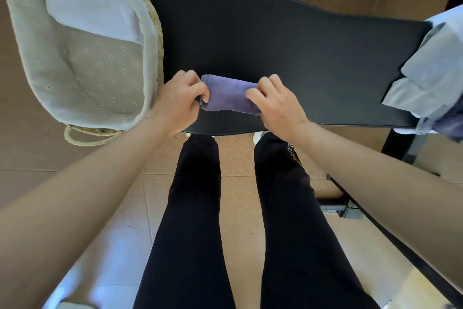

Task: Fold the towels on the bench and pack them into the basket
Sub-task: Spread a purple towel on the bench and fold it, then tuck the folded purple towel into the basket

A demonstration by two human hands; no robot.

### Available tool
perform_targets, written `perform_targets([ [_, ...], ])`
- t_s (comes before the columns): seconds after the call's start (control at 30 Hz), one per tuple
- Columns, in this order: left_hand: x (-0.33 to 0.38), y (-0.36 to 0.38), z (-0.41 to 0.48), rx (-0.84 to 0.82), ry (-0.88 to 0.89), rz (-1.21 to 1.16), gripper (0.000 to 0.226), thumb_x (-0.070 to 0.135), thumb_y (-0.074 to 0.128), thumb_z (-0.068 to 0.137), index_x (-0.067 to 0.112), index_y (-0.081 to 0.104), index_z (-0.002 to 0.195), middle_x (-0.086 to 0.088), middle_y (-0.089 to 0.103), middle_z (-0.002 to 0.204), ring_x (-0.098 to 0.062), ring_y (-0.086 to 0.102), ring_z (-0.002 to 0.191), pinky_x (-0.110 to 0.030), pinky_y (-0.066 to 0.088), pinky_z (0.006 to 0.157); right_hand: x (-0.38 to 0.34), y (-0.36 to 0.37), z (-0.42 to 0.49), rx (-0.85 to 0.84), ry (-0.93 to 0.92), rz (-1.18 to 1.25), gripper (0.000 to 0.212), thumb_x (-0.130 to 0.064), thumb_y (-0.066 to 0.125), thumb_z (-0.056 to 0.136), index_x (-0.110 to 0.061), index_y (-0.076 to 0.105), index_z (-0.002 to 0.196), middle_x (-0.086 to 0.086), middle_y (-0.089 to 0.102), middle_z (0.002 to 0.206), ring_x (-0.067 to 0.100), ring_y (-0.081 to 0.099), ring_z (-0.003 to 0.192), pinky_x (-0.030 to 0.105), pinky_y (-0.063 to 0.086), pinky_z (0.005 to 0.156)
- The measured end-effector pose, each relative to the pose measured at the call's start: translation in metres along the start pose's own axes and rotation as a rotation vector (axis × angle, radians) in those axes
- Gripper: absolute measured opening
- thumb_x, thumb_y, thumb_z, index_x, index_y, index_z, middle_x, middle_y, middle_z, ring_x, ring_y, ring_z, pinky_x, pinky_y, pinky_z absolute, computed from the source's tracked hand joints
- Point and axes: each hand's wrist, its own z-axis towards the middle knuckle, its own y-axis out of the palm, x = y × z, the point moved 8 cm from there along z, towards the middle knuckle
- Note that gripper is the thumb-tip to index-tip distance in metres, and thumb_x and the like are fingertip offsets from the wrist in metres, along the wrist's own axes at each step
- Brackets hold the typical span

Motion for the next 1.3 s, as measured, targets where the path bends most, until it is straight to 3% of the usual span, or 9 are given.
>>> perform_targets([
  [0.17, -0.004, 0.003, -0.002, -0.069, -0.271, -0.011, 0.030, 0.044, 0.052, 0.096, 0.021, 0.068, 0.084, 0.005, 0.057, 0.096, -0.016, 0.050, 0.097, -0.031, 0.034, 0.068, -0.008, 0.019, -0.017, -0.145, 0.024, 0.052, 0.038, -0.033, 0.059, 0.082, -0.010, 0.060, 0.112, 0.011, 0.057, 0.106, 0.031, 0.049, 0.098, 0.041, 0.050, 0.081],
  [0.27, -0.005, 0.009, 0.004, -0.050, -0.390, 0.094, 0.044, 0.067, 0.062, 0.087, 0.024, 0.059, 0.092, 0.004, 0.053, 0.098, -0.014, 0.049, 0.095, -0.031, 0.040, 0.069, -0.005, 0.013, -0.015, -0.033, 0.065, 0.142, 0.025, -0.026, 0.064, 0.091, -0.009, 0.065, 0.110, 0.011, 0.059, 0.101, 0.031, 0.051, 0.095, 0.039, 0.051, 0.076],
  [0.37, -0.009, 0.011, 0.005, 0.018, -0.519, -0.005, 0.064, 0.061, 0.077, 0.078, 0.017, 0.050, 0.116, -0.003, 0.053, 0.113, -0.019, 0.055, 0.099, -0.030, 0.045, 0.070, 0.001, 0.009, -0.006, -0.009, 0.116, 0.152, 0.021, -0.016, 0.073, 0.088, -0.011, 0.065, 0.106, 0.011, 0.057, 0.101, 0.029, 0.051, 0.092, 0.039, 0.053, 0.069],
  [0.5, -0.004, 0.022, 0.010, -0.004, -0.512, -0.075, 0.079, 0.044, 0.083, 0.079, 0.020, 0.041, 0.141, -0.006, 0.046, 0.135, -0.023, 0.052, 0.120, -0.032, 0.047, 0.078, 0.010, 0.011, 0.004, -0.103, 0.267, 0.077, 0.055, -0.031, 0.083, 0.078, -0.016, 0.056, 0.123, 0.011, 0.054, 0.118, 0.030, 0.050, 0.105, 0.040, 0.052, 0.085],
  [0.63, 0.001, 0.028, 0.011, -0.027, -0.545, -0.099, 0.059, 0.039, 0.081, 0.084, 0.022, 0.051, 0.131, -0.005, 0.046, 0.132, -0.021, 0.051, 0.117, -0.029, 0.046, 0.078, 0.022, 0.021, 0.004, -0.240, 0.401, 0.198, 0.071, -0.039, 0.080, 0.083, -0.017, 0.047, 0.142, 0.008, 0.052, 0.134, 0.027, 0.047, 0.123, 0.039, 0.046, 0.100],
  [0.73, 0.002, 0.023, 0.006, -0.036, -0.549, -0.193, 0.049, 0.036, 0.081, 0.082, 0.023, 0.053, 0.120, 0.000, 0.054, 0.116, -0.015, 0.053, 0.103, -0.028, 0.045, 0.073, 0.022, 0.019, 0.004, -0.280, 0.433, 0.300, 0.062, -0.034, 0.083, 0.081, -0.019, 0.050, 0.131, 0.001, 0.055, 0.125, 0.021, 0.049, 0.115, 0.033, 0.048, 0.088],
  [0.87, 0.002, 0.008, -0.017, -0.001, -0.563, -0.545, 0.048, 0.027, 0.082, 0.080, 0.024, 0.049, 0.116, 0.006, 0.058, 0.093, -0.013, 0.065, 0.086, -0.025, 0.056, 0.069, 0.014, 0.008, 0.001, -0.327, 0.533, 0.501, 0.051, -0.025, 0.085, 0.080, -0.024, 0.045, 0.112, -0.005, 0.058, 0.103, 0.017, 0.060, 0.093, 0.029, 0.050, 0.072],
  [1.17, -0.035, -0.060, -0.085, 0.295, -0.654, -1.479, 0.080, 0.031, 0.092, 0.064, 0.017, 0.055, 0.133, -0.010, 0.067, 0.125, -0.022, 0.069, 0.114, -0.037, 0.058, 0.092, -0.067, -0.052, 0.043, -0.291, 0.501, 0.923, 0.045, -0.021, 0.087, 0.076, -0.018, 0.055, 0.108, -0.002, 0.069, 0.096, 0.012, 0.069, 0.086, 0.028, 0.062, 0.074],
  [1.3, -0.057, -0.069, -0.103, 0.420, -0.705, -1.639, 0.076, 0.020, 0.089, 0.069, 0.001, 0.056, 0.134, -0.020, 0.067, 0.127, -0.031, 0.068, 0.116, -0.048, 0.057, 0.096, -0.110, -0.067, 0.087, -0.238, 0.403, 0.938, 0.043, -0.022, 0.085, 0.079, -0.018, 0.054, 0.109, -0.001, 0.068, 0.097, 0.012, 0.067, 0.086, 0.029, 0.059, 0.072],
])
